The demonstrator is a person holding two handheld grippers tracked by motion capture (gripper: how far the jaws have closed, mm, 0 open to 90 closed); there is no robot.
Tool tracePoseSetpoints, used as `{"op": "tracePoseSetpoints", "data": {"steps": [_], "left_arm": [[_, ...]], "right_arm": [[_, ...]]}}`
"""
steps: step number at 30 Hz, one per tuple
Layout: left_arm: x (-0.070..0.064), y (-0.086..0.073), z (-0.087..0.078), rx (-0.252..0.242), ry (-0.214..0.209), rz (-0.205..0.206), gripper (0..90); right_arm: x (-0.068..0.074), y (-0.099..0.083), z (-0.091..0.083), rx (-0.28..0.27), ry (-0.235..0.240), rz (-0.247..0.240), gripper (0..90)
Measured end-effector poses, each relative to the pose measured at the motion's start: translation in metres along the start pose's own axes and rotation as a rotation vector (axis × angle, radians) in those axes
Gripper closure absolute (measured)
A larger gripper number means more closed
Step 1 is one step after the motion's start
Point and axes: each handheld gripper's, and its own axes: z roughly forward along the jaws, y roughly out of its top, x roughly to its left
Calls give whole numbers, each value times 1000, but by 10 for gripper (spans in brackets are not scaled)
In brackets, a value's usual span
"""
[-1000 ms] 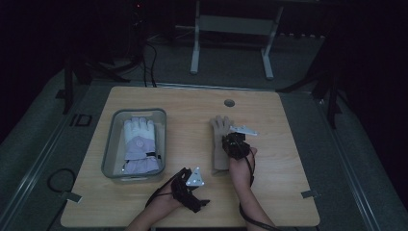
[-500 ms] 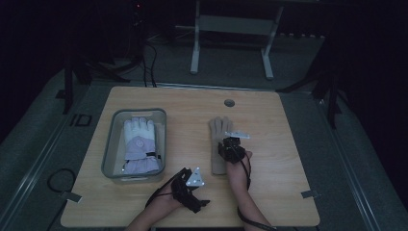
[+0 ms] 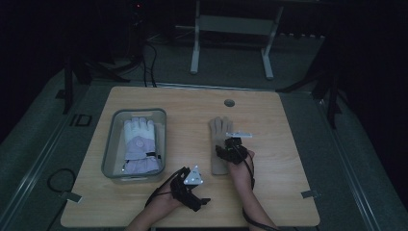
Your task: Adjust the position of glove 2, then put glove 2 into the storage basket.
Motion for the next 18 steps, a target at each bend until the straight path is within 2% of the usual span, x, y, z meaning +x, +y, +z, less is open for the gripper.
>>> {"op": "tracePoseSetpoints", "data": {"steps": [1,4,6,7,10,12,17,18], "left_arm": [[0,0,0,-9,-10,-6,59],[0,2,-2,-29,-13,-12,59],[0,3,-3,-34,9,7,60],[0,3,-4,-33,24,13,60],[3,2,-4,-41,58,6,66],[4,3,-5,-51,63,-4,67],[3,8,-7,-95,45,-18,67],[3,10,-7,-93,40,-15,67]], "right_arm": [[-1,0,0,8,24,-10,440],[-3,1,-3,14,56,-49,309],[-5,1,-7,19,108,-90,169],[-6,0,-8,23,111,-104,135],[-13,-1,-14,41,162,-136,132],[-19,-2,-18,-2,195,-160,142],[-29,0,-34,-57,168,-277,137],[-33,2,-38,-55,184,-285,124]]}}
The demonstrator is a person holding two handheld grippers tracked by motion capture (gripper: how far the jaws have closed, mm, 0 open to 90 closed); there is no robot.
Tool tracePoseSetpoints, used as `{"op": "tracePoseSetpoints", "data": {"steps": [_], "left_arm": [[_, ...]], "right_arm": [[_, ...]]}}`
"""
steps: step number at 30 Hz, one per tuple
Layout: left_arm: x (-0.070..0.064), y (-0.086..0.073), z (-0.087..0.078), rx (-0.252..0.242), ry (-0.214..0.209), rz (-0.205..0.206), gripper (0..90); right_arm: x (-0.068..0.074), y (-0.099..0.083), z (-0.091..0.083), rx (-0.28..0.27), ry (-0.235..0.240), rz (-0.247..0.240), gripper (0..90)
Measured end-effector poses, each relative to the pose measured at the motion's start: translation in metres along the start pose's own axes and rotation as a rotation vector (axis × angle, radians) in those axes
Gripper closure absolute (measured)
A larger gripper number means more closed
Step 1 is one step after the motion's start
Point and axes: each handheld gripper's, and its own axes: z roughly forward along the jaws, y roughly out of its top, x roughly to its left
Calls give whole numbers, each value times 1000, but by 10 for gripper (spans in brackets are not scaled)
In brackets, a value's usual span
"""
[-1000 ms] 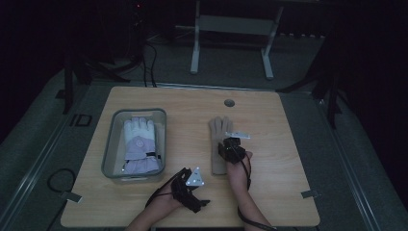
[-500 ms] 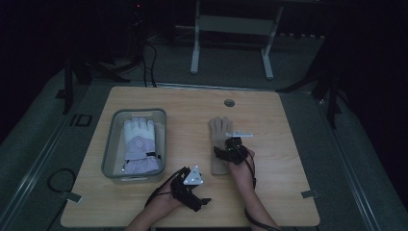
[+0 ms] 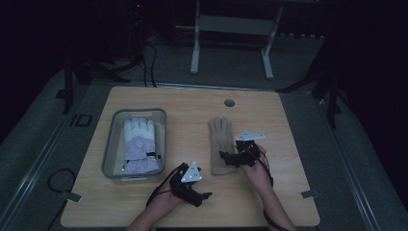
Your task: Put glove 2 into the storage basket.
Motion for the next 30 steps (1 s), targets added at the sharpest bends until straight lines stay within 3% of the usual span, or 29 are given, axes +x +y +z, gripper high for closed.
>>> {"op": "tracePoseSetpoints", "data": {"steps": [2,5,10,14,15,17,21,24,30], "left_arm": [[-1,2,3,12,-9,-5,67],[0,6,7,21,-25,-9,66],[4,15,15,3,-28,24,67],[11,28,21,19,-39,12,67],[13,32,23,19,-52,19,68],[15,38,25,23,-36,45,85],[20,51,31,-12,-33,81,120],[22,59,39,7,-41,108,136],[27,63,60,58,-61,144,155]], "right_arm": [[-7,3,-8,9,9,21,121],[-17,7,-18,-36,1,40,110],[-29,10,-25,-58,35,34,105],[-43,10,-18,-61,18,58,119],[-47,11,-16,-64,27,73,128],[-55,12,-11,-57,21,99,134],[-65,19,0,-46,44,129,144],[-71,26,9,-56,71,166,175],[-74,38,37,-22,70,179,200]]}}
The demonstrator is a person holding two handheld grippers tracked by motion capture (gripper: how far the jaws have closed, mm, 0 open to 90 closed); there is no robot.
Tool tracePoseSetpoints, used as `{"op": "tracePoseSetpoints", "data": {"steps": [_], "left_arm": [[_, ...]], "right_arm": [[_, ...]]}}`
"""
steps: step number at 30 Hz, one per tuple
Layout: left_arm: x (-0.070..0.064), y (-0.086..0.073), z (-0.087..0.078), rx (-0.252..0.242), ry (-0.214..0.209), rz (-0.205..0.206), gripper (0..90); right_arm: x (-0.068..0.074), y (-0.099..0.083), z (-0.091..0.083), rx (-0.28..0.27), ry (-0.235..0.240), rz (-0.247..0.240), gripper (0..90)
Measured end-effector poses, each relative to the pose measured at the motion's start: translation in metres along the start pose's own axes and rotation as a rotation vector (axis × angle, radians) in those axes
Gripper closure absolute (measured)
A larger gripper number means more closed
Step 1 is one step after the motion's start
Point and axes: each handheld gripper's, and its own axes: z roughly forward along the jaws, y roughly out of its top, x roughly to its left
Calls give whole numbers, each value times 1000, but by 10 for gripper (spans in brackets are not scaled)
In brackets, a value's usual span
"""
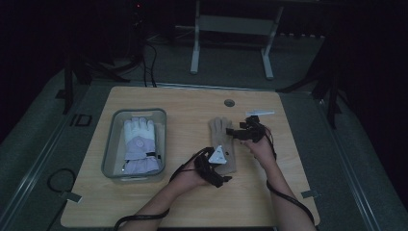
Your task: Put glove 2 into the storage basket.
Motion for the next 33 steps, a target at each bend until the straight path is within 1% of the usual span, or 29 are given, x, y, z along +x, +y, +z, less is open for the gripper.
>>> {"op": "tracePoseSetpoints", "data": {"steps": [1,2,3,4,5,6,7,8,10,12,13,14,15,16,17,18,19,20,21,22,25,26,28,29,31,32,33], "left_arm": [[1,0,5,22,6,4,169],[2,-1,8,32,1,9,172],[3,-2,11,44,-3,6,181],[5,-3,14,52,-1,0,203],[6,-4,15,53,-3,-3,206],[6,-4,15,53,-3,-3,226],[7,-5,16,64,-1,-1,226],[9,-6,16,59,-2,-2,243],[11,-6,16,55,-9,-5,267],[12,-7,15,64,-8,7,286],[12,-7,15,67,-11,12,287],[13,-8,15,72,-6,14,296],[13,-8,15,71,-9,14,303],[13,-8,15,71,-9,14,303],[14,-9,15,71,-7,15,307],[13,-10,15,67,-4,14,312],[13,-10,16,66,-1,15,312],[12,-10,16,67,3,21,313],[12,-10,16,68,8,25,313],[11,-10,17,68,10,31,313],[9,-10,18,78,28,48,321],[8,-10,18,80,34,55,322],[8,-10,18,82,37,53,323],[8,-10,18,82,37,53,325],[8,-10,18,82,34,53,326],[8,-9,18,80,40,49,341],[9,-9,17,85,46,49,377]], "right_arm": [[-1,0,4,7,9,7,201],[-3,0,10,10,27,35,209],[-4,-1,14,15,44,44,206],[-4,-2,19,25,36,36,196],[-5,-4,26,62,21,36,196],[-5,-4,26,62,21,36,196],[-6,-5,29,74,19,39,196],[-8,-8,34,93,27,47,197],[-11,-10,37,104,48,62,212],[-12,-13,40,122,69,74,229],[-11,-13,40,115,74,68,250],[-12,-13,40,118,85,71,291],[-11,-13,40,122,103,75,309],[-11,-13,40,122,103,75,309],[-11,-14,40,131,116,54,393],[-11,-14,40,131,123,57,407],[-10,-14,40,133,123,55,473],[-9,-14,40,139,126,44,517],[-7,-14,39,137,121,16,558],[-4,-13,38,138,112,-7,621],[7,-11,34,148,59,-117,698],[11,-9,34,153,37,-147,710],[19,-8,32,155,-12,-213,722],[19,-8,32,155,-12,-213,722],[27,-8,31,148,-53,-276,726],[29,-8,31,145,-60,-283,728],[30,-7,31,144,-63,-280,728]]}}
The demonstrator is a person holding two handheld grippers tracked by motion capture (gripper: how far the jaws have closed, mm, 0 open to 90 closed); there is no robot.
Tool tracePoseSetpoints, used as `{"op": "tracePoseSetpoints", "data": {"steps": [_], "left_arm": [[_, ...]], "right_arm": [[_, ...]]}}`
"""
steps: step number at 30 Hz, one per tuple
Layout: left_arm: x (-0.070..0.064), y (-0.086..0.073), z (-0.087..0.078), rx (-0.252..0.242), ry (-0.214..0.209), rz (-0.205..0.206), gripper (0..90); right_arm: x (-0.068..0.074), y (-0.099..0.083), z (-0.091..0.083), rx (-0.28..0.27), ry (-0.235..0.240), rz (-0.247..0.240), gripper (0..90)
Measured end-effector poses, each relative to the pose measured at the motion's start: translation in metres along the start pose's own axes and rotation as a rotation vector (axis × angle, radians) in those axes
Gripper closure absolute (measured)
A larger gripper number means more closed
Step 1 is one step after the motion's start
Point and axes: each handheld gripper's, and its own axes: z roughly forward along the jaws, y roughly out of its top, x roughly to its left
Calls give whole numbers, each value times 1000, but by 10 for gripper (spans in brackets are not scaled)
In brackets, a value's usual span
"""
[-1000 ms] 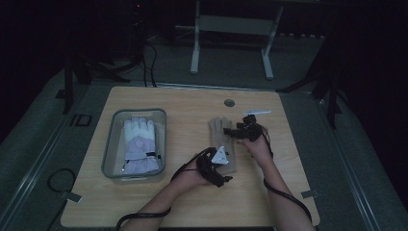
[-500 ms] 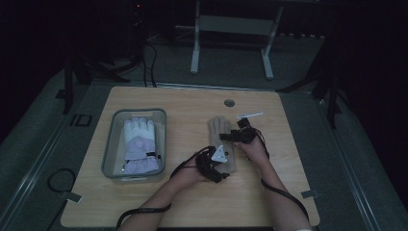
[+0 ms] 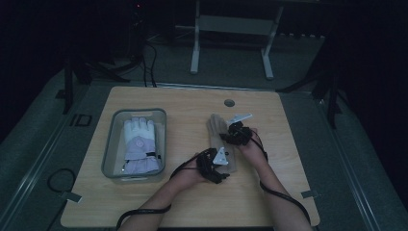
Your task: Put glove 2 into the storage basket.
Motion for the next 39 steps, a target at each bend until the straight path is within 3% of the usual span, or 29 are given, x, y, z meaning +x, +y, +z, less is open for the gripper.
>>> {"op": "tracePoseSetpoints", "data": {"steps": [7,10,19,26,33,39], "left_arm": [[-1,4,0,33,70,18,693],[-2,6,-1,44,89,9,768],[-3,7,-12,46,55,-12,800],[-7,6,-30,26,51,19,803],[-8,8,-50,54,63,59,804],[-6,10,-64,71,70,64,804]], "right_arm": [[5,0,-1,-15,-16,-9,733],[6,2,-2,-17,-24,-15,738],[13,7,-13,-42,-14,-33,746],[19,13,-26,-78,19,-30,746],[25,21,-31,-94,60,-17,745],[32,32,-35,-108,62,-27,745]]}}
